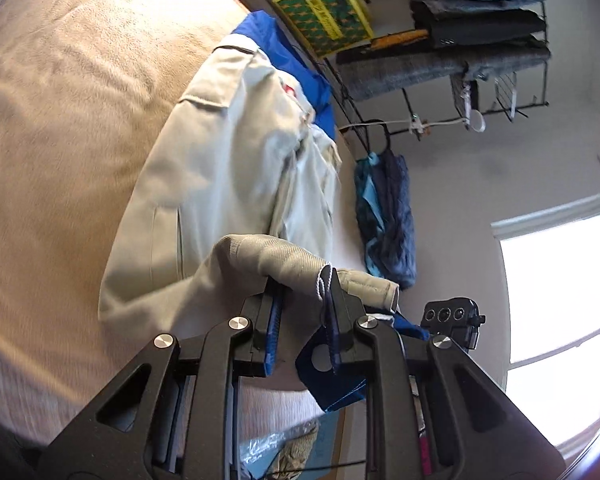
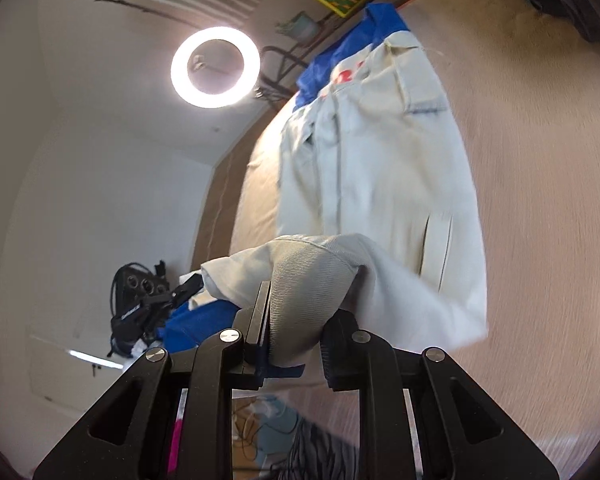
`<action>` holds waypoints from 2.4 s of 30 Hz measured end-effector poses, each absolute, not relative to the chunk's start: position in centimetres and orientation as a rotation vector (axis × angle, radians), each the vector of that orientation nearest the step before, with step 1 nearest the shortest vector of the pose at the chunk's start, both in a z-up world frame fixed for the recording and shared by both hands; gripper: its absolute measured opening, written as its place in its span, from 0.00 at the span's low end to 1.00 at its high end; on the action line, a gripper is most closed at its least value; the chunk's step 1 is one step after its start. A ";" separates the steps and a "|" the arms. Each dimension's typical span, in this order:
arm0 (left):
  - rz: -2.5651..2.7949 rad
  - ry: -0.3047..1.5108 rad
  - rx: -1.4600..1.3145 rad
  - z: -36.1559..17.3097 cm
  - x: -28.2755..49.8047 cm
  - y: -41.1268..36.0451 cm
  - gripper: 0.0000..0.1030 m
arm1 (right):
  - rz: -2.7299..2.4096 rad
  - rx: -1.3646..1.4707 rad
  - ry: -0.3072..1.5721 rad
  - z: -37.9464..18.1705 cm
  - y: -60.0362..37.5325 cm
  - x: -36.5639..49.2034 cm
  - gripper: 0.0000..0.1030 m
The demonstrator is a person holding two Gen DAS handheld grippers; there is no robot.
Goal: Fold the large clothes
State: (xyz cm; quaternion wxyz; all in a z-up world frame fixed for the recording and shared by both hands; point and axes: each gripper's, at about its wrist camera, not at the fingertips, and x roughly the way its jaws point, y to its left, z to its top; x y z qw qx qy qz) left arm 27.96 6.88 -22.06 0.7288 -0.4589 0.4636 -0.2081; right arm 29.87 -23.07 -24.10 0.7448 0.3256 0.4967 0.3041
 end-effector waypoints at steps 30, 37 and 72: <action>-0.350 0.958 -0.887 -24.0 34.5 10.2 0.57 | 0.560 0.861 1.075 -24.5 -28.9 36.1 0.56; -0.413 1.079 -0.747 -27.3 31.5 7.8 0.57 | 0.548 0.606 1.122 -26.1 -27.2 31.6 0.53; -0.315 0.959 -0.317 -24.4 34.1 0.6 0.13 | 0.620 0.010 0.945 -21.8 -16.3 31.5 0.10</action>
